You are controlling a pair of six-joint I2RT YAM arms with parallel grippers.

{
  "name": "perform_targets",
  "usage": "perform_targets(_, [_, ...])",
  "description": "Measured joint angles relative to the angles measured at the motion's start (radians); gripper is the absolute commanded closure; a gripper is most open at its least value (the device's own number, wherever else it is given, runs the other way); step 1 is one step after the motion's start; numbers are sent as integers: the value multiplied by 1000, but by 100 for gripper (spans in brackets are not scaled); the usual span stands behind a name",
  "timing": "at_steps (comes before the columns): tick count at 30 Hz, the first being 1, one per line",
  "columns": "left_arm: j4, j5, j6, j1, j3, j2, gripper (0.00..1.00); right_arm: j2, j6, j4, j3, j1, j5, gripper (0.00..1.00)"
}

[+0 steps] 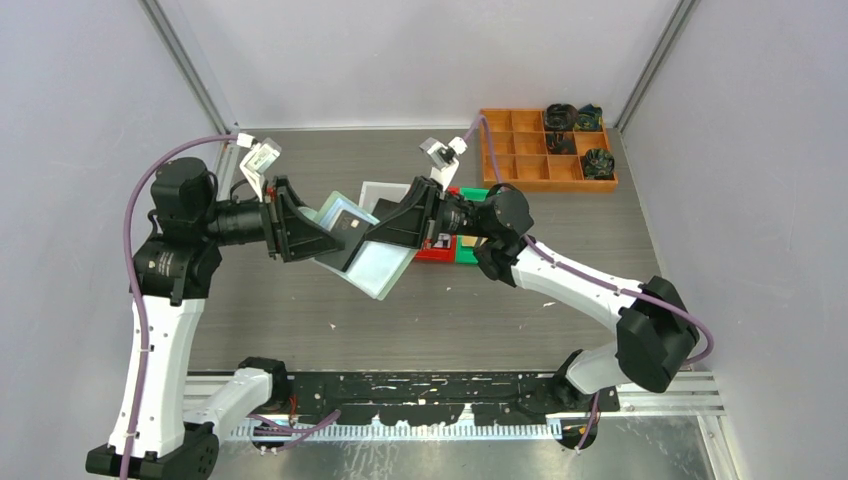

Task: Take the credit cards out of the card holder
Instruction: Remove the credit card from the card holder.

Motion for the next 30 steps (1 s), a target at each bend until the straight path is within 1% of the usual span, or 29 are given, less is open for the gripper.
perform_targets(1, [0, 6, -5, 0, 0, 0, 75, 2, 0, -1, 0, 2, 0, 95])
perform_targets(2, [0, 12, -8, 0, 0, 0, 81, 3, 0, -1, 2, 3, 0, 87])
perform_targets(4, [3, 18, -13, 1, 0, 0, 89, 3, 1, -1, 2, 4, -1, 77])
perform_targets(5, [2, 17, -15, 1, 0, 1, 91, 3, 0, 0, 4, 4, -2, 73])
perform_targets(6, [2, 18, -19, 4, 0, 2, 93, 3, 0, -1, 7, 4, -1, 67])
perform_targets(8, [2, 21, -24, 11, 0, 6, 96, 3, -1, -7, 13, 3, 3, 53])
perform_targets(9, [1, 21, -24, 14, 0, 8, 97, 2, -1, -8, 13, 1, 5, 49])
perform_targets(10, [-1, 21, -23, 17, 0, 9, 98, 2, -1, -11, 13, -2, 6, 46])
perform_targets(12, [-10, 18, -15, 27, 0, 10, 100, -6, -7, -40, 13, -16, 14, 45])
perform_targets(15, [-55, -24, 34, 40, 2, 13, 100, -53, -38, -142, 13, -59, 53, 45])
perform_targets(17, [-95, -73, 76, 41, 6, 18, 100, -117, -84, -252, 13, -89, 111, 44])
perform_targets(19, [-139, -157, 126, 41, 7, 26, 100, -190, -122, -347, 16, -108, 179, 44])
perform_targets(21, [-164, -212, 153, 43, 7, 30, 100, -235, -132, -383, 21, -110, 209, 45])
perform_targets(23, [-183, -266, 168, 45, 7, 35, 100, -262, -119, -393, 32, -101, 225, 42])
perform_targets(26, [-196, -327, 180, 45, 8, 47, 100, -248, -69, -364, 37, -71, 236, 38])
perform_targets(30, [-209, -364, 179, 45, 9, 71, 100, -138, 0, -309, 34, 16, 248, 40])
